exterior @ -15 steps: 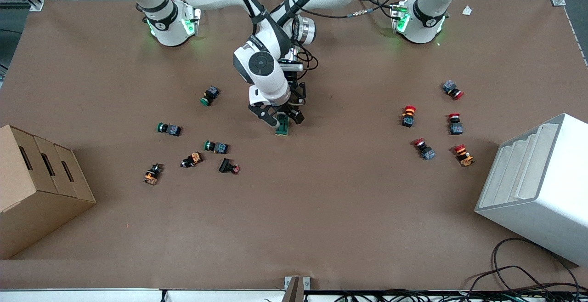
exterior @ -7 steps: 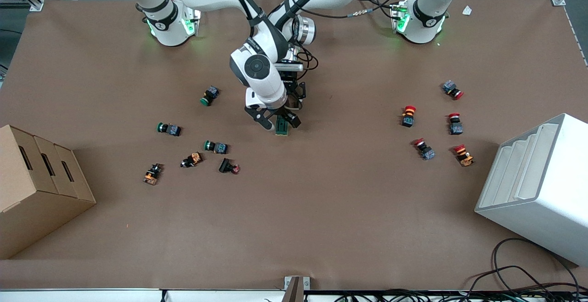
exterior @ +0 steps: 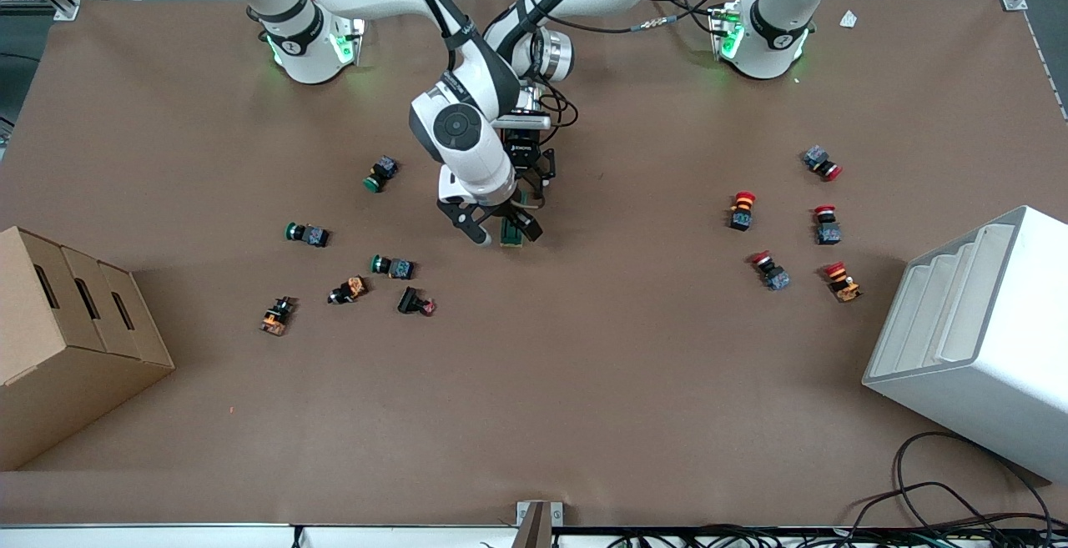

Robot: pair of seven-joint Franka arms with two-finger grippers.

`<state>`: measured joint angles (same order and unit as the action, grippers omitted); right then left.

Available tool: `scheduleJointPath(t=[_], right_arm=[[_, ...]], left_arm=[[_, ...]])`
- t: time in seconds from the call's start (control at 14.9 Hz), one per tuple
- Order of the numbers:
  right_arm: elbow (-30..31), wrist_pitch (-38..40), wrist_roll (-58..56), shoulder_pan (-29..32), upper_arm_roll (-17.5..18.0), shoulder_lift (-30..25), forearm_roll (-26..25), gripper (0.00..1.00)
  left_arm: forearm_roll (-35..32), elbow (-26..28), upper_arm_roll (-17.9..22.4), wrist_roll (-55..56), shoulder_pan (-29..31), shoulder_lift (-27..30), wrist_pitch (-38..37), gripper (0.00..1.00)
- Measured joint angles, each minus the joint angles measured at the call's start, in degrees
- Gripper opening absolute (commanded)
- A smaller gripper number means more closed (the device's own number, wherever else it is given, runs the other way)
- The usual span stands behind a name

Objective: Close load switch with both arms

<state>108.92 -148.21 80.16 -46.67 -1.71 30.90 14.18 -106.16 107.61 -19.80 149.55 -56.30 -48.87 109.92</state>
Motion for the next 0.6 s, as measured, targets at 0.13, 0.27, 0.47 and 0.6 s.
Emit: scheduleJointPath(t=[0.13,0.27,0.47,0.6], right_arm=[[-0.5,0.0,0.8,0.2,-0.1,0.0,0.0,1.0],[-0.8,-0.1,2.2,0.3,-0.2,0.0,0.0,1.0],[-1.5,0.0,4.7,0.3,-0.3,0.2,0.0,1.0],[-2.9,-0.3,6.6,0.3,-0.2,0.3,0.0,1.0]], left_arm=[[0.0,-0.1,-0.1,0.1,0.0,0.0,0.0,0.99],[0.0,-0.1,-0.1,0.2,-0.1,0.0,0.0,0.99],[0.0,-0.2,-0.1,0.3,-0.1,0.0,0.0,0.99],[0.0,-0.2,-0.1,0.3,-0.1,-0.1,0.0,0.99]])
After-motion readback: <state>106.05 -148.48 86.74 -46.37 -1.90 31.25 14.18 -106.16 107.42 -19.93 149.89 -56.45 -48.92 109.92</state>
